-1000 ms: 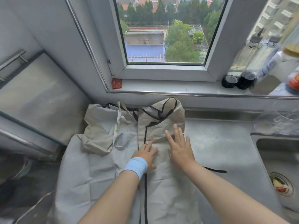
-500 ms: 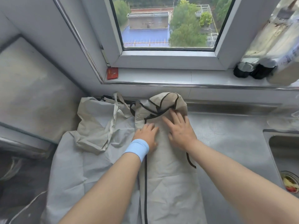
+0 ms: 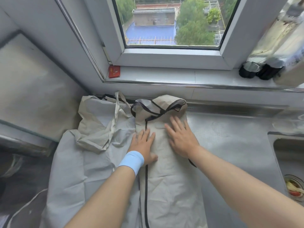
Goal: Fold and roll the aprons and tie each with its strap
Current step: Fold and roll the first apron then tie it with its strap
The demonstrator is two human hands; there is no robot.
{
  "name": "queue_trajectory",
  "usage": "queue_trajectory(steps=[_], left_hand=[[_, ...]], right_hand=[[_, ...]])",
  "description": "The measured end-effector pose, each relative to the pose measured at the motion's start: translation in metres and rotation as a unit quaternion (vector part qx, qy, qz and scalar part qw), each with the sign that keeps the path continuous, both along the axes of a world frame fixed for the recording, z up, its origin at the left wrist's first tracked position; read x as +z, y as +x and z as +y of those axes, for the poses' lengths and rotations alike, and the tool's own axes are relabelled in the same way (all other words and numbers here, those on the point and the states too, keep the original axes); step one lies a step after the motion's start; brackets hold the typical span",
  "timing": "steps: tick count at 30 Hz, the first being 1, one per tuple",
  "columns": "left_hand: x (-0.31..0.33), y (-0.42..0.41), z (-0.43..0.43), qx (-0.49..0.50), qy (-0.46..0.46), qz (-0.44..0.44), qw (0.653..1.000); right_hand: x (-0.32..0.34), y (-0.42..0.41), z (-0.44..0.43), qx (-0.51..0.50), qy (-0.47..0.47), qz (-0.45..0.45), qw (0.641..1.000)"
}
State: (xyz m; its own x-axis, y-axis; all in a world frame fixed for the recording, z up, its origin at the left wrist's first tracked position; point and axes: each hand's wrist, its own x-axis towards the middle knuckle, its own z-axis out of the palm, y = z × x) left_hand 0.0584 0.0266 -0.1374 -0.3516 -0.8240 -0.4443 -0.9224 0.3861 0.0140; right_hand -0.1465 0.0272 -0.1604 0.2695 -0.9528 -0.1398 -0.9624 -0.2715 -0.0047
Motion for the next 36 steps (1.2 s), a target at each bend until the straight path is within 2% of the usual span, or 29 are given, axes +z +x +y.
queue_trajectory(steps=[7,10,12,15,17,20,22,24,27,30,33,34,36], left_hand=[[0.006,-0.003,0.075,-0.046,-0.061,0.101,0.992],[-0.002,0.004,0.113,-0.050,-0.034,0.084,0.995],[-0.008,0.009,0.136,-0.055,-0.006,0.048,0.997],[-0.005,0.012,0.162,-0.057,-0.016,0.020,0.998],[0.002,0.011,0.177,-0.056,-0.037,0.054,0.996],[0.013,0.008,0.202,-0.068,-0.059,0.114,0.989],[0.016,0.003,0.222,-0.063,-0.049,0.125,0.989],[0.015,0.000,0.239,-0.059,-0.022,0.115,0.991],[0.012,-0.001,0.262,-0.062,0.011,0.073,0.995],[0.009,0.000,0.274,-0.054,0.024,0.068,0.996],[0.011,0.003,0.280,-0.054,0.054,0.071,0.995],[0.013,0.003,0.281,-0.057,0.058,0.071,0.994],[0.018,0.005,0.283,-0.056,0.062,0.079,0.993]], right_hand=[[-0.019,0.033,0.112,-0.045,0.011,-0.093,0.995],[-0.021,0.021,0.150,-0.052,0.093,-0.064,0.992],[-0.018,0.011,0.164,-0.041,0.112,-0.023,0.993],[-0.008,0.005,0.176,-0.035,0.107,0.031,0.993],[0.003,0.009,0.187,-0.014,0.080,0.048,0.996],[0.014,0.012,0.224,0.086,0.052,-0.006,0.995],[0.017,0.009,0.255,0.128,0.041,-0.035,0.990],[0.024,0.006,0.279,0.131,0.098,-0.003,0.986],[0.024,0.002,0.302,0.153,0.103,0.066,0.981],[0.019,-0.003,0.313,0.133,0.105,0.014,0.985],[0.022,-0.010,0.317,0.073,0.142,-0.104,0.982],[0.026,-0.010,0.315,0.059,0.142,-0.117,0.981],[0.038,-0.008,0.309,0.052,0.123,-0.085,0.987]])
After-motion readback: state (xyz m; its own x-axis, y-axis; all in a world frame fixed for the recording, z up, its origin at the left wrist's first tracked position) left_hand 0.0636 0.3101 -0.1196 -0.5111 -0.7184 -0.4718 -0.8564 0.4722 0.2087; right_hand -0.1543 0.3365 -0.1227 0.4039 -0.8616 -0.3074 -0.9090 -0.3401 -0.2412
